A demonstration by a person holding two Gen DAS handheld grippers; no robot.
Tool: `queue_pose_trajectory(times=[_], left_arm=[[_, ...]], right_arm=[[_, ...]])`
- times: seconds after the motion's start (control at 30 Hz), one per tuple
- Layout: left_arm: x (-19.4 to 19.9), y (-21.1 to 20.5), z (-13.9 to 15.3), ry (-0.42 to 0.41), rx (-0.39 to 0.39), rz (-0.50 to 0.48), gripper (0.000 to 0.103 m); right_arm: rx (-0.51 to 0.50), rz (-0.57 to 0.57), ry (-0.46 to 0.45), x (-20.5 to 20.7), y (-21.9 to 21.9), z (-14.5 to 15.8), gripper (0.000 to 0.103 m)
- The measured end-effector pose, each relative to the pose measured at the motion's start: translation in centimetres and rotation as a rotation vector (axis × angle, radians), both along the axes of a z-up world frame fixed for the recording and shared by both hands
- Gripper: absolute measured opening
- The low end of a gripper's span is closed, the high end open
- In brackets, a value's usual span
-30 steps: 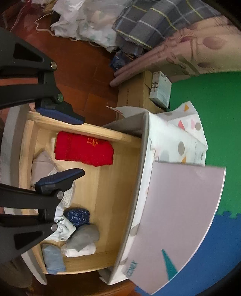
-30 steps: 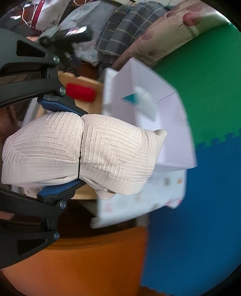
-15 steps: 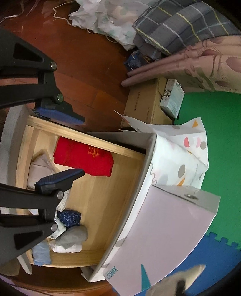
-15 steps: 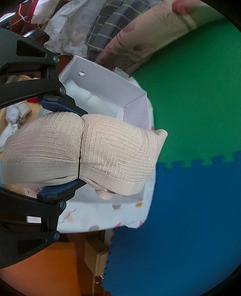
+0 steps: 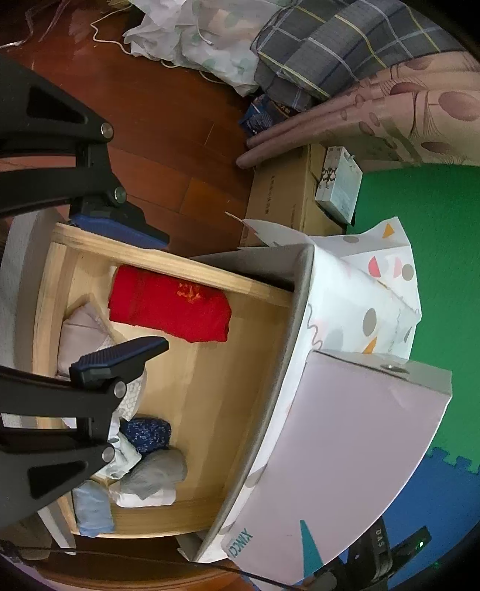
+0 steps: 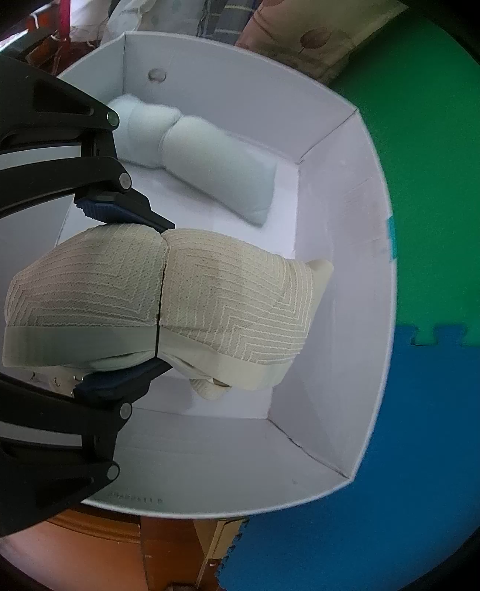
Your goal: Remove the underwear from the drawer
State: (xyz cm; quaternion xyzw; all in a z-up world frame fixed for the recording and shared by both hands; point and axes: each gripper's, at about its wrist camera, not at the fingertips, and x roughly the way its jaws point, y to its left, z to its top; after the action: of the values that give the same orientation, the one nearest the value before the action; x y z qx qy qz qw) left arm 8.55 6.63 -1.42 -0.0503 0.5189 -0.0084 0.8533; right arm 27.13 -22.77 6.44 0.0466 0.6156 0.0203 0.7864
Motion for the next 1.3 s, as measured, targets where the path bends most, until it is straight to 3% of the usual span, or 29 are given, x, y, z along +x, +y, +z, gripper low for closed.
queue_pose_trajectory(times=[0.27,0.33,0.47,0.67,0.8,0.9,1.0,1.03,1.3], left_arm=[[0.0,-0.3,-0.2,0.005,0.007,-0.009,0.050],[0.0,-0.5,-0.2,0.006,0.012,-0.016,0.050],[0.0,-0.7,-0.4,0.016,0.019,-0.023,0.050],[0.2,-0.9,-0.7,0.023,0.022,-0.030,0.050],[0.1,-1.2,-0.8,0.028,0.036,-0.040,0.050],[0.1,-1.3,-0.9,0.030,0.049,-0.040,0.050],[0.1,-1.4,-0.9,0.033,0.060,-0.040,0.050],[0.1,-1.5,-0.9,0.036,0.064,-0.044,0.050],[0.0,-1.8,-1.0,0.038,0.085,-0.052,0.051]], right_arm=[[-0.020,-0.003,0.033,0.1,0.4,-0.2,0.065],[-0.016,-0.004,0.000,-0.4,0.5,1.2,0.070],[-0.011,0.011,-0.030,-1.6,0.7,3.5,0.070],[-0.002,0.083,-0.055,-7.7,0.7,8.3,0.070],[-0.006,0.113,-0.006,-12.1,0.1,8.5,0.070],[-0.004,0.119,0.055,-15.1,-0.7,7.1,0.070],[-0.028,0.113,0.181,-18.7,-2.1,3.1,0.070],[-0.028,0.113,0.181,-18.7,-2.1,3.1,0.070],[0.017,0.026,0.391,-21.7,-4.7,-6.1,0.070]])
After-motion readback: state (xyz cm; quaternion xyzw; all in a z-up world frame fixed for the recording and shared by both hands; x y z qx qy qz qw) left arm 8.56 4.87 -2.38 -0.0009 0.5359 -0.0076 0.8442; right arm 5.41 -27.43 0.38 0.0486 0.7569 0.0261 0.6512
